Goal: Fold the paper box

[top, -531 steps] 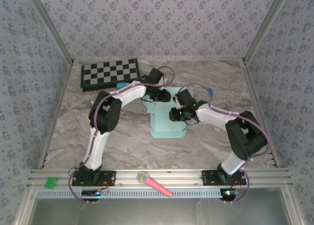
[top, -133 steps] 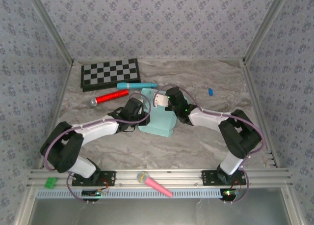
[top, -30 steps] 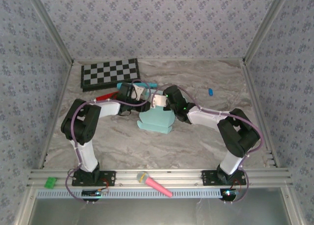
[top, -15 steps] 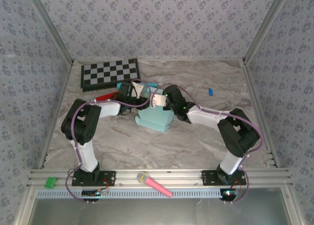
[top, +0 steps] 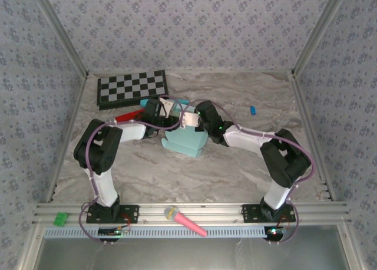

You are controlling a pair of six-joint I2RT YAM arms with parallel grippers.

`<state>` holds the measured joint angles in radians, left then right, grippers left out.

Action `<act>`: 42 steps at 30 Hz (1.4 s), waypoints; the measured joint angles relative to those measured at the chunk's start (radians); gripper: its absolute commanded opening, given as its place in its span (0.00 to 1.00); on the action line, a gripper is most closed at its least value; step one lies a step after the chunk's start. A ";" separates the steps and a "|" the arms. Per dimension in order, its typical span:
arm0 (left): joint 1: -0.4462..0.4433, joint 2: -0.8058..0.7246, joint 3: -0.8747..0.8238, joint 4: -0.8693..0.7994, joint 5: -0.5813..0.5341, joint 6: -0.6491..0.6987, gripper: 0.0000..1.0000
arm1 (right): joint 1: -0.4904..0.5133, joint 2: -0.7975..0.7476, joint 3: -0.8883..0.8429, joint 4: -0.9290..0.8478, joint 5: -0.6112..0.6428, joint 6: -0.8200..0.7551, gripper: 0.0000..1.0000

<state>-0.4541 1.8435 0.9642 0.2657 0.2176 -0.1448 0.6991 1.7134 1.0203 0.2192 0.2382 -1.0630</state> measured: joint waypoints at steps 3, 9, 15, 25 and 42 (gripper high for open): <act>-0.001 -0.014 -0.010 0.001 -0.034 0.005 0.55 | 0.000 0.000 0.005 -0.007 -0.001 0.000 0.00; 0.000 -0.037 -0.023 0.009 -0.077 0.016 0.58 | -0.001 0.000 0.011 -0.014 -0.008 0.000 0.00; -0.001 -0.037 -0.023 0.017 -0.039 0.058 0.59 | -0.001 0.000 0.014 -0.021 -0.011 0.001 0.00; -0.011 -0.016 0.021 0.023 0.041 0.092 0.52 | -0.004 0.001 0.015 -0.037 -0.018 0.008 0.00; -0.011 0.001 0.034 0.031 0.048 0.071 0.35 | -0.005 0.006 0.034 -0.067 -0.026 0.026 0.00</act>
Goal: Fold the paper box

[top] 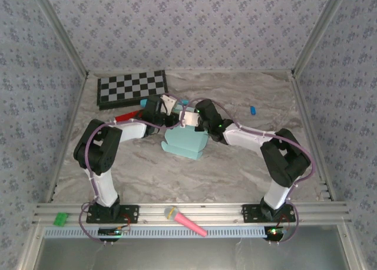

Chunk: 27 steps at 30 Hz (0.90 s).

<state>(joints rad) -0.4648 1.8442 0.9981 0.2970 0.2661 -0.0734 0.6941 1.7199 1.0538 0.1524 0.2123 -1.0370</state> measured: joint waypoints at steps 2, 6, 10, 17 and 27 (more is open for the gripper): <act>0.000 0.000 0.000 0.000 -0.005 0.001 0.33 | 0.000 0.000 0.000 0.000 0.000 0.001 0.00; 0.001 0.002 0.000 0.001 -0.016 -0.004 0.25 | 0.000 0.002 0.007 -0.010 0.002 0.002 0.00; 0.004 0.005 0.001 0.007 -0.029 -0.002 0.15 | 0.000 0.003 0.013 -0.015 0.008 0.009 0.00; 0.003 0.008 0.002 0.010 -0.031 -0.001 0.25 | 0.000 0.005 0.021 -0.023 0.007 0.016 0.00; -0.003 0.010 0.002 0.018 -0.071 0.014 0.03 | 0.000 0.009 0.025 -0.024 0.007 0.037 0.07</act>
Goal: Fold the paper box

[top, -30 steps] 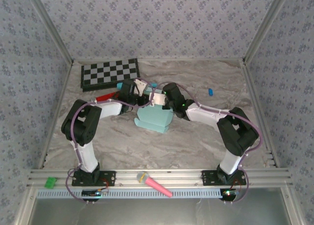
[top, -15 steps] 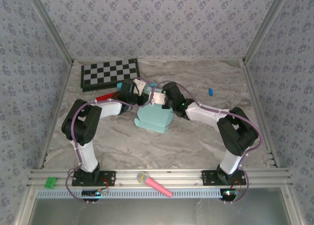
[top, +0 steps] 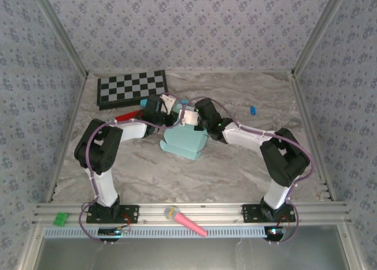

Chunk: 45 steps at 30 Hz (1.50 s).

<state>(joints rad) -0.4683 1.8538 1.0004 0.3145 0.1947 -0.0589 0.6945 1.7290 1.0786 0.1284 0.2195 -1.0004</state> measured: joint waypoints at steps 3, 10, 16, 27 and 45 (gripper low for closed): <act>-0.009 -0.002 0.000 -0.001 -0.027 0.006 0.00 | 0.000 0.000 0.004 -0.001 -0.001 0.027 0.25; -0.051 -0.039 0.000 -0.074 -0.112 -0.003 0.00 | 0.008 -0.038 0.004 -0.064 -0.010 0.175 0.53; -0.098 -0.092 -0.002 -0.138 -0.224 -0.051 0.00 | 0.011 -0.151 0.040 -0.152 0.009 0.395 0.54; -0.112 -0.140 -0.055 -0.217 -0.320 -0.151 0.00 | -0.138 -0.207 0.164 -0.433 -0.080 0.891 0.37; -0.116 -0.158 -0.056 -0.269 -0.346 -0.232 0.00 | -0.190 -0.120 0.172 -0.532 -0.224 1.118 0.09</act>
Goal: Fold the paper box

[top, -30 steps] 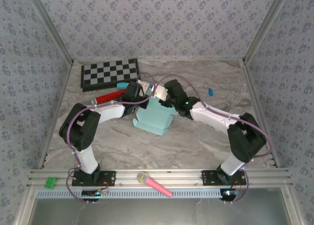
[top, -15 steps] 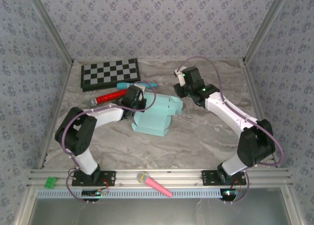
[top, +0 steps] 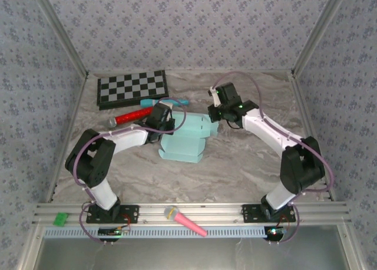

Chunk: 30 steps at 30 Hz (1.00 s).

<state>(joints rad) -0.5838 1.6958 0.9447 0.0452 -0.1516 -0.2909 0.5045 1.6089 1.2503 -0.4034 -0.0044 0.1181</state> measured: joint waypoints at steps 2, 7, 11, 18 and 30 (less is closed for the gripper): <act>0.000 0.000 0.000 0.000 -0.002 0.000 0.00 | 0.006 0.032 0.015 -0.013 0.000 0.003 0.07; -0.001 0.000 0.000 -0.001 -0.003 0.000 0.00 | 0.018 0.088 0.046 -0.032 0.024 0.007 0.04; -0.001 0.000 0.000 -0.001 -0.006 0.000 0.00 | 0.022 0.134 0.082 -0.038 0.041 0.011 0.03; -0.001 0.000 0.000 -0.001 -0.007 -0.011 0.00 | 0.041 0.189 0.102 -0.043 0.035 0.027 0.03; 0.000 0.000 0.000 -0.008 -0.043 -0.052 0.00 | 0.023 0.194 0.071 0.044 -0.087 0.171 0.02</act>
<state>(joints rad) -0.5835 1.6955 0.9447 0.0368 -0.1944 -0.3428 0.5278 1.8027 1.3209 -0.3595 -0.0917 0.2886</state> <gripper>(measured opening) 0.091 0.054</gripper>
